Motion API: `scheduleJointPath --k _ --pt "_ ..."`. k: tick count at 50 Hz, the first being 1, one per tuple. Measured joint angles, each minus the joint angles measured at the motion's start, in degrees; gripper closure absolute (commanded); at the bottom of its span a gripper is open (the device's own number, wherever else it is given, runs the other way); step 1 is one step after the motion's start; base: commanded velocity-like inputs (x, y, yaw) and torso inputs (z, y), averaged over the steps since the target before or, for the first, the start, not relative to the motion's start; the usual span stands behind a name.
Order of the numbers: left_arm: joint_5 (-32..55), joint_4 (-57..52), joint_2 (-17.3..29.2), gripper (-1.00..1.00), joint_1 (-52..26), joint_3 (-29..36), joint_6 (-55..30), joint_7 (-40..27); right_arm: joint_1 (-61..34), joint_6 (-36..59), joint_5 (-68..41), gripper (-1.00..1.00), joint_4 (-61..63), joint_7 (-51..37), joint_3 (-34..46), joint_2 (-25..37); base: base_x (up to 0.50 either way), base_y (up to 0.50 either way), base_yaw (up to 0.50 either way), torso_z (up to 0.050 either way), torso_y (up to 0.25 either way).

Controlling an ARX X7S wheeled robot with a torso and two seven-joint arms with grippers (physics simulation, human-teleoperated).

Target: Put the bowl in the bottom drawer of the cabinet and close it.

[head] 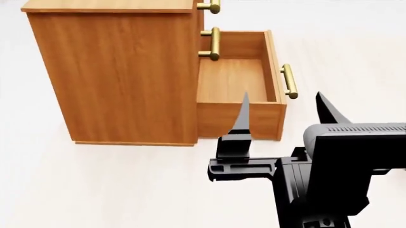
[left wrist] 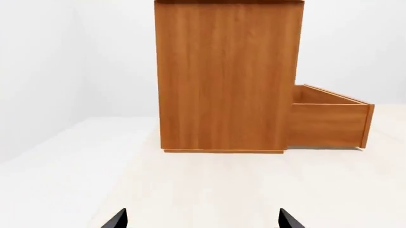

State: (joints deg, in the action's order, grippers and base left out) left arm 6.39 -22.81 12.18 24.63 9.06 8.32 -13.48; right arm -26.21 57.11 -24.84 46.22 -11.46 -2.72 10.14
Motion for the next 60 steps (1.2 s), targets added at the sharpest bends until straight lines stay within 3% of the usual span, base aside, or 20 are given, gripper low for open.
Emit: scheduleJointPath --k 26,40,60 --pt "0.5 0.2 0.8 -1.00 -0.2 0.7 0.4 -0.9 0.4 -1.2 -1.0 -1.00 -0.8 -0.5 0.4 0.7 0.50 0.00 0.00 0.000 0.000" --pt "0.9 0.0 1.5 -1.00 -0.2 1.2 0.5 -1.7 0.1 -0.9 -1.7 -1.00 -0.8 -1.2 0.5 1.0 0.02 0.00 0.00 0.000 0.001" --pt "1.2 0.1 2.4 -1.00 -0.5 2.1 0.6 -2.8 0.4 -2.1 -3.2 -1.00 -1.8 -0.9 0.0 1.2 0.49 0.00 0.00 0.000 0.000"
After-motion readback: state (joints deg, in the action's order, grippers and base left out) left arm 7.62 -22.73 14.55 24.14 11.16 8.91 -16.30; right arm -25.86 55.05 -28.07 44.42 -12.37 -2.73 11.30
